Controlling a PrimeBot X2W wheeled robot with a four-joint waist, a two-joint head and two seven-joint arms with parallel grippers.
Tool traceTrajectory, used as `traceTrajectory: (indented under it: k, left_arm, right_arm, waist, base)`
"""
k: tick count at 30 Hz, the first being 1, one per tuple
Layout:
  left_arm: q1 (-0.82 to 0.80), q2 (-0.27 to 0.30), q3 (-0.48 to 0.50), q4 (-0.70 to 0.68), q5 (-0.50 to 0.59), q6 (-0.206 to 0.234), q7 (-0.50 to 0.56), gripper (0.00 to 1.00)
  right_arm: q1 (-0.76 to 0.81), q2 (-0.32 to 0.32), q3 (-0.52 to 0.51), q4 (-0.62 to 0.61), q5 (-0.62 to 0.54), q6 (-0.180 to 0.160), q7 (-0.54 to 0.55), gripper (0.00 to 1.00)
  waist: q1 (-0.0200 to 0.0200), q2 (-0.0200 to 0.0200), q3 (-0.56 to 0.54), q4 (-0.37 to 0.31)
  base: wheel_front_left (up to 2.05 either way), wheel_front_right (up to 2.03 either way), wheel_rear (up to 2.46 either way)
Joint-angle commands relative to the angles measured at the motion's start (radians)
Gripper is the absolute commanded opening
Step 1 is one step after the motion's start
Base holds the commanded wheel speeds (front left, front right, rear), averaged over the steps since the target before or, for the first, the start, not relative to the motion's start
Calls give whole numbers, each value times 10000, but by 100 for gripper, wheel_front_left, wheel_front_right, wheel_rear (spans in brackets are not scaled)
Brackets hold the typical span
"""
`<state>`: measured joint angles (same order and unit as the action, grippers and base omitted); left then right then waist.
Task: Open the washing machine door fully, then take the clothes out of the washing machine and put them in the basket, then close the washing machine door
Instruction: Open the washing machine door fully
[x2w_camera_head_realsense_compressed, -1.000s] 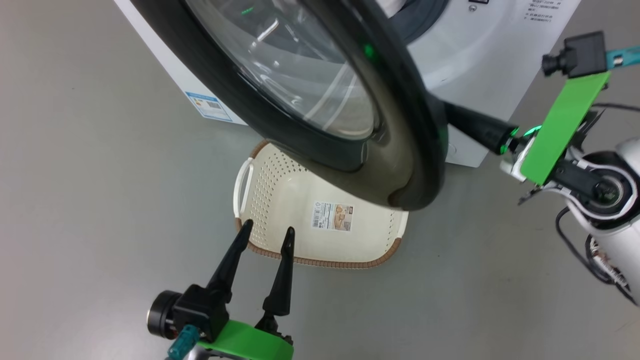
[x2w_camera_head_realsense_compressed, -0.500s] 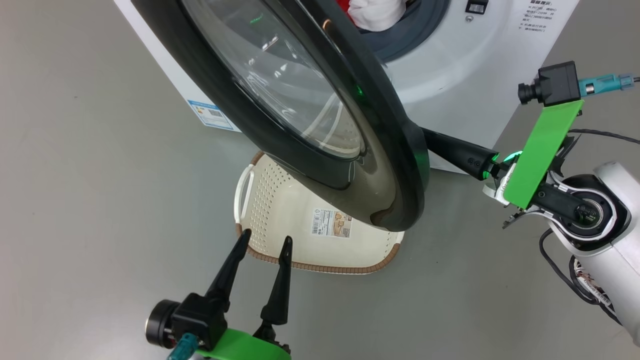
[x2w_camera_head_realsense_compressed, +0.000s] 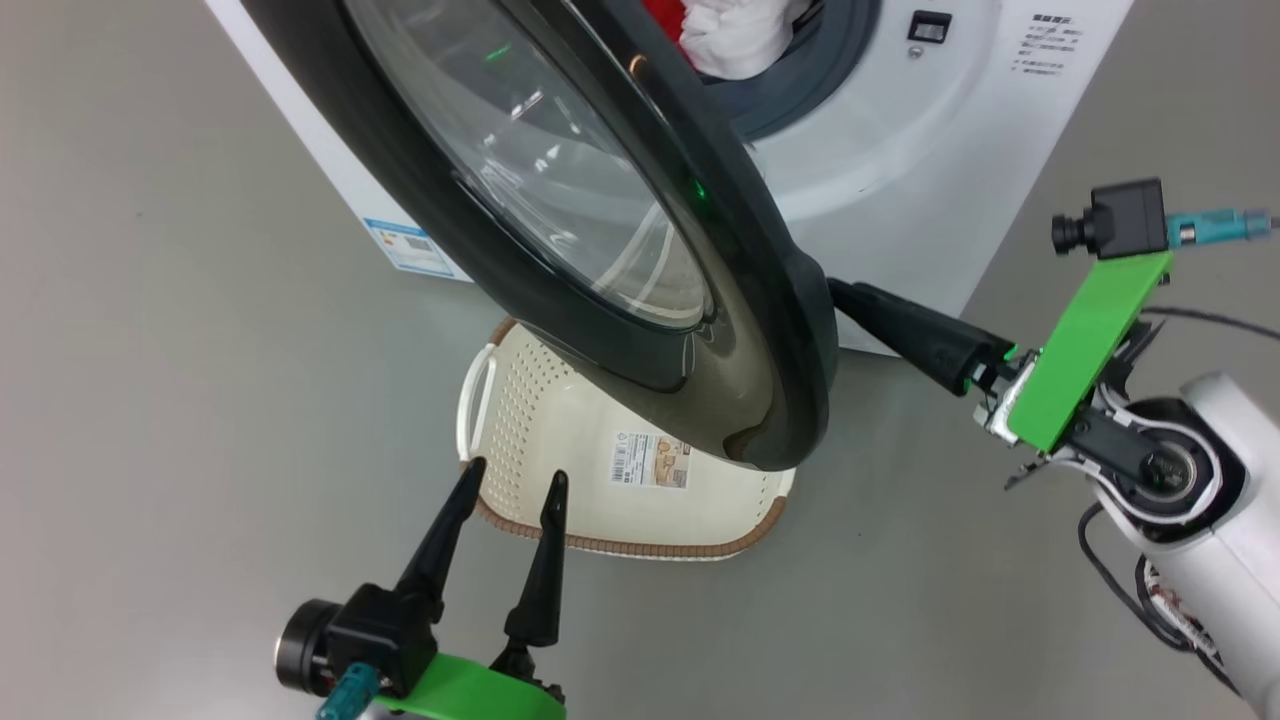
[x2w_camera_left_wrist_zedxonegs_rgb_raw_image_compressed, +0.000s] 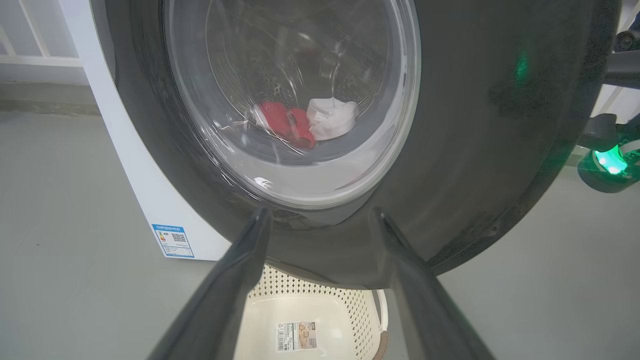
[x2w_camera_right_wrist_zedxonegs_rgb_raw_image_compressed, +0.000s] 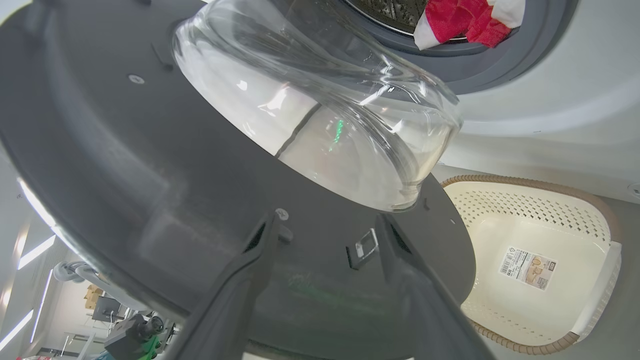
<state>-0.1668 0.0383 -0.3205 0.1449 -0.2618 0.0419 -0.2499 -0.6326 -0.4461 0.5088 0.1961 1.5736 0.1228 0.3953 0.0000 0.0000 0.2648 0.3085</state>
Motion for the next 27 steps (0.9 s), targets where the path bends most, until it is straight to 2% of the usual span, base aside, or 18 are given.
traceTrajectory:
  k: [1, 13, 23, 27]
  left_arm:
    - [59, 120, 422, -166, 128, -116, -118, 100]
    - [305, 120, 1031, 20, 328, -410, -118, 100]
    - [638, 120, 1537, 173, 495, -587, -118, 100]
    - [697, 120, 1666, 211, 542, -647, -118, 100]
  right_arm:
    - [378, 7, -38, -229, -76, 79, -190, 100]
    - [2208, -132, -396, 16, -7, 79, -1333, 100]
    - [3924, -63, -588, 356, -372, 79, -2951, 100]
    - [4330, -144, -439, 548, -868, 79, -3894, 100]
  waist:
    - [0, 0, -117, -139]
    - [0, 0, -470, -728]
    - [0, 0, -795, -1338]
    - [0, 0, -835, -1507]
  base:
    - [0, 0, 0]
    - [0, 0, 0]
    - [0, 0, 0]
    - [0, 0, 0]
